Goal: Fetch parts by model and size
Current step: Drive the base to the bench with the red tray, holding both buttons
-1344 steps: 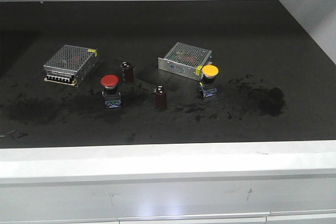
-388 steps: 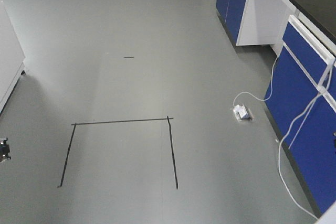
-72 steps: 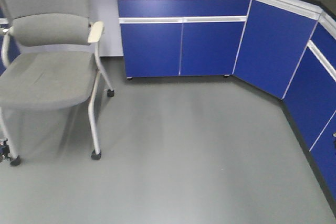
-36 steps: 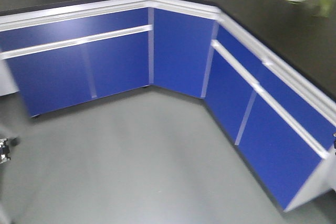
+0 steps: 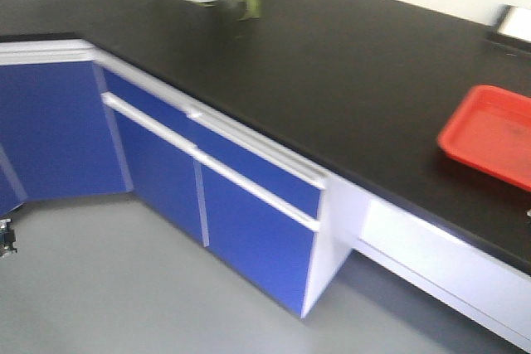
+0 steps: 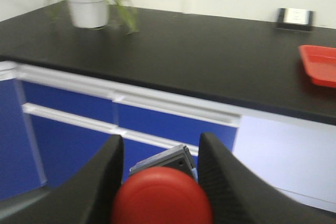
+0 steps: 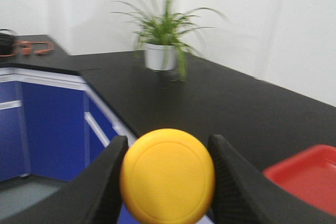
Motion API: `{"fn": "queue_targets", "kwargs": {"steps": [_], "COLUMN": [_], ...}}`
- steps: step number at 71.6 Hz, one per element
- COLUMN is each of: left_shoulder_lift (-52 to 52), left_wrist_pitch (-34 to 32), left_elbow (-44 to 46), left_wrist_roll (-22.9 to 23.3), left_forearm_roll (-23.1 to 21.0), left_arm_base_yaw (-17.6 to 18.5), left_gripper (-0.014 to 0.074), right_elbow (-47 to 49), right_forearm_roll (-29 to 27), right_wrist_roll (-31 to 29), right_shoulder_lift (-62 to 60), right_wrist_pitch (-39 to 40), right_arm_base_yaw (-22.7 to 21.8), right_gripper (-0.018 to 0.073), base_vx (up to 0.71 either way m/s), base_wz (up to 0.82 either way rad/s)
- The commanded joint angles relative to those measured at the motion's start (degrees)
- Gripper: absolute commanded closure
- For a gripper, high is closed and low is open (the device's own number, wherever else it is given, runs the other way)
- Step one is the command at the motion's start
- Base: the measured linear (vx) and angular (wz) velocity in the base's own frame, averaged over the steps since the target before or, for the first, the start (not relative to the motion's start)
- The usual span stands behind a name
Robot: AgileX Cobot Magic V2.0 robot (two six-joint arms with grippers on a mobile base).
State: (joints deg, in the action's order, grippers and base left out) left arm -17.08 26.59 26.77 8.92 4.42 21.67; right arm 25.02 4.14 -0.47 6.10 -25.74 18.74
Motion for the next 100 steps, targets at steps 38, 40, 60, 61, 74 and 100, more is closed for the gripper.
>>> {"fn": "queue_targets", "kwargs": {"steps": [38, 40, 60, 61, 74, 100], "left_shoulder_lift": [-0.75, -0.75, -0.75, -0.75, -0.75, -0.75], "left_wrist_pitch": [-4.95, -4.95, -4.95, -4.95, -4.95, -4.95], "left_elbow": [1.54, 1.54, 1.54, 1.54, 1.54, 1.54], "left_wrist_roll": [0.14, 0.14, 0.14, 0.14, 0.14, 0.14], "left_forearm_roll": [-0.03, -0.03, -0.03, -0.03, -0.03, -0.03], "left_arm_base_yaw": [0.14, 0.14, 0.14, 0.14, 0.14, 0.14], "left_gripper": [0.0603, 0.0603, 0.0603, 0.0603, 0.0603, 0.0603], "right_elbow": [1.46, 1.46, 1.46, 1.46, 1.46, 1.46], "right_forearm_roll": [0.46, 0.46, 0.46, 0.46, 0.46, 0.46], "right_wrist_roll": [-0.26, -0.26, -0.26, -0.26, -0.26, -0.26], "right_shoulder_lift": [0.76, 0.76, 0.76, 0.76, 0.76, 0.76], "right_wrist_pitch": [5.01, 5.01, 5.01, 5.01, 5.01, 5.01], "right_arm_base_yaw": [-0.11, -0.11, -0.11, -0.11, -0.11, -0.11], "right_gripper": [0.0569, 0.0569, 0.0569, 0.0569, 0.0569, 0.0569], "base_vx": [0.20, 0.18, 0.16, 0.14, 0.12, 0.10], "base_wz": [-0.81, -0.77, -0.67, -0.54, -0.36, -0.09]}}
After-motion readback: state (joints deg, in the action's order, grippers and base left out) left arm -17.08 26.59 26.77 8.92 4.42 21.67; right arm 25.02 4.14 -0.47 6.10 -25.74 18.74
